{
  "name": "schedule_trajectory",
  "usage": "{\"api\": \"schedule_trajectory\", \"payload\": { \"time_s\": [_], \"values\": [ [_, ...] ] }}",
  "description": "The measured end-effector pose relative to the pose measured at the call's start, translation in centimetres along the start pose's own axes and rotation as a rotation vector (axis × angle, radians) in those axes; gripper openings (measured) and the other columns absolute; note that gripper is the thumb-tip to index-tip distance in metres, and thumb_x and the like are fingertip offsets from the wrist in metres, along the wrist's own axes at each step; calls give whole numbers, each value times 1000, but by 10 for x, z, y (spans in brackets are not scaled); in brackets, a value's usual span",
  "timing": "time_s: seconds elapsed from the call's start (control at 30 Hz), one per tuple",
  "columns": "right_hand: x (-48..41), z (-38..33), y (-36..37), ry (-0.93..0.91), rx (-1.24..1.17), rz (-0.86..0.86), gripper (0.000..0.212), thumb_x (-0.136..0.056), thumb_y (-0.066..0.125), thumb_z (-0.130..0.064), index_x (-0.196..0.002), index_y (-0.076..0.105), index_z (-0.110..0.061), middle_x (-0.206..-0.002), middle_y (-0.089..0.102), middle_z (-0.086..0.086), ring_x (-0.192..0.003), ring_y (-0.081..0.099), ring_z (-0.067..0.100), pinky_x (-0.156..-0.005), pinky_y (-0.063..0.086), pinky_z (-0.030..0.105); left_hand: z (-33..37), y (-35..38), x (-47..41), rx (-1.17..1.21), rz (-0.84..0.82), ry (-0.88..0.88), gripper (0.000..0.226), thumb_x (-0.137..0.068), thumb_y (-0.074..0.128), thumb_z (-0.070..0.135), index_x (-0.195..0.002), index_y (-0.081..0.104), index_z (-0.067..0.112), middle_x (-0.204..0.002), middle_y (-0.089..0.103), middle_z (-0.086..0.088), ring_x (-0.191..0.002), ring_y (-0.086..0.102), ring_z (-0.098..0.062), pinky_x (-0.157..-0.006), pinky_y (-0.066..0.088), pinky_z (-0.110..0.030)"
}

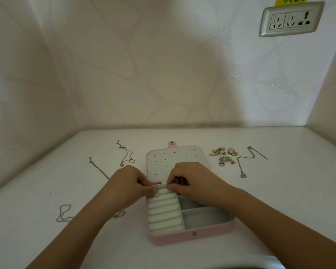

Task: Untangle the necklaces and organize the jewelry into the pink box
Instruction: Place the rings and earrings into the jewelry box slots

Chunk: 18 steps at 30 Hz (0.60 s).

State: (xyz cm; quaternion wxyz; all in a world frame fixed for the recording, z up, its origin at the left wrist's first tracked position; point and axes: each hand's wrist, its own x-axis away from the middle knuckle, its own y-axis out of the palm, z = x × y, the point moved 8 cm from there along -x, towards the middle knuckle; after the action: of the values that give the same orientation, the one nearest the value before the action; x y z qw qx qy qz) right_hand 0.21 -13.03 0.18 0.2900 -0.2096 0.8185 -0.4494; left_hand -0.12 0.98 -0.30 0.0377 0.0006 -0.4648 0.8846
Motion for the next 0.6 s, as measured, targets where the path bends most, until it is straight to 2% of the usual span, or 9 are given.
{"api": "schedule_trajectory", "payload": {
  "time_s": [0.2, 0.33, 0.5, 0.6],
  "values": [
    [0, 1, 0, -5, 4, 6, 11, -91, 62, -26, -92, 69, -19, -84, 56, -12, -74, 48, 2, -69, 36, 13, -9, 5, -4, 112, 4, -39, 14, -78, 76, 23, -72, 66, 17, -56, 59, 5, -41, 51, -2, -44, 44, -17],
    [0, 2, 0, -2, -2, 4, 11, -91, 61, -27, -94, 69, -19, -88, 60, -8, -78, 49, 3, -73, 40, 18, -9, 8, -10, 217, -58, 1, 20, -77, 77, 13, -89, 61, 18, -70, 59, -1, -44, 52, -3, -47, 46, -19],
    [0, 3, 1, -4, -1, 9, 11, -91, 61, -26, -94, 69, -19, -86, 56, -11, -77, 48, 1, -71, 36, 12, -4, 13, -15, 251, -147, 46, 23, -79, 71, 2, -90, 66, 22, -74, 56, 2, -51, 51, -2, -48, 45, -18],
    [1, 3, -5, -10, -22, -10, 11, -90, 62, -24, -94, 71, -19, -86, 60, -10, -77, 50, 0, -72, 37, 9, -6, 17, -16, 296, -177, 30, 22, -81, 69, 0, -92, 65, 18, -76, 55, -1, -59, 54, -11, -51, 49, -21]
  ]
}}
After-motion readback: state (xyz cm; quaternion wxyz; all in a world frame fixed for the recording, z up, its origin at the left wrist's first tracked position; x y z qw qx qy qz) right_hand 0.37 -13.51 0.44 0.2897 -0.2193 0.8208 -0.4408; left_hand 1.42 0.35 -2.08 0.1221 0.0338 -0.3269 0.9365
